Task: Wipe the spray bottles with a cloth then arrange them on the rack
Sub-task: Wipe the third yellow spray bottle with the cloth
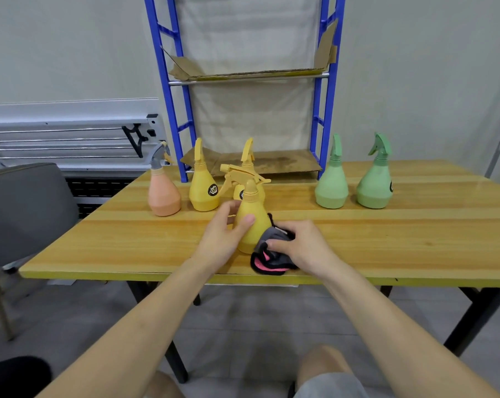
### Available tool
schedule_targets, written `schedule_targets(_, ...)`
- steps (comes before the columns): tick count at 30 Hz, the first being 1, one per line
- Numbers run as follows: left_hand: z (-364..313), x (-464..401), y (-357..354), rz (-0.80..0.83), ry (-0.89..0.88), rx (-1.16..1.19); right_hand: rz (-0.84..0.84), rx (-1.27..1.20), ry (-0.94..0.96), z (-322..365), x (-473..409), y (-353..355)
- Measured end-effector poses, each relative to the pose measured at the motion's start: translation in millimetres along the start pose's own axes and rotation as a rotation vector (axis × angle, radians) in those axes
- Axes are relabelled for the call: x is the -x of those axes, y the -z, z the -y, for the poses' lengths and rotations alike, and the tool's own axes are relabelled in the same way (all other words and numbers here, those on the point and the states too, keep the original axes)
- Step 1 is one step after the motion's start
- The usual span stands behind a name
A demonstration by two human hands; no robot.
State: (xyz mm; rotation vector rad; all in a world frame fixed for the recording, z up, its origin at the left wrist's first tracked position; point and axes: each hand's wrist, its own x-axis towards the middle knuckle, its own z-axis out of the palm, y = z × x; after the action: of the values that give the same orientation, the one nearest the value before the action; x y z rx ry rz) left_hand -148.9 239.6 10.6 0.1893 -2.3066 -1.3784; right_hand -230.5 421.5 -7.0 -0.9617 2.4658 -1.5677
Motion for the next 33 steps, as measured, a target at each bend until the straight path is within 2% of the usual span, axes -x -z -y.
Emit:
schedule_targets(6, -3.3, 3.1, 7.3, 0.029, 0.029, -0.012, -0.031, 0.131, -0.034, -1.4, 0.8, -4.7)
schedule_targets(12, -8.1, 7.2, 15.0, 0.045, 0.022, -0.066, -0.002, 0.126, -0.011, 6.6, 11.9, -1.4)
schedule_targets(17, -20.0, 1.6, 0.4, -0.158, 0.001, -0.138, -0.051, 0.266, 0.067, 6.1, 20.8, 3.9)
schedule_targets(20, -27.8, -6.1, -6.1, -0.187, 0.02, -0.157, -0.085, 0.408, 0.121, 3.3, 27.6, 6.4)
schedule_targets(25, -29.8, -9.8, -6.3, -0.223, 0.035, -0.257, -0.06, 0.413, 0.137, 5.6, 48.0, -10.3)
schedule_targets(29, -27.3, -8.5, -6.2, -0.16, 0.022, -0.252, -0.183, 0.466, 0.066, 10.4, 45.4, -24.4)
schedule_targets(33, -24.9, -8.8, 3.1, -0.031, -0.017, -0.143, -0.186, 0.464, -0.007, 6.9, 31.2, -19.9)
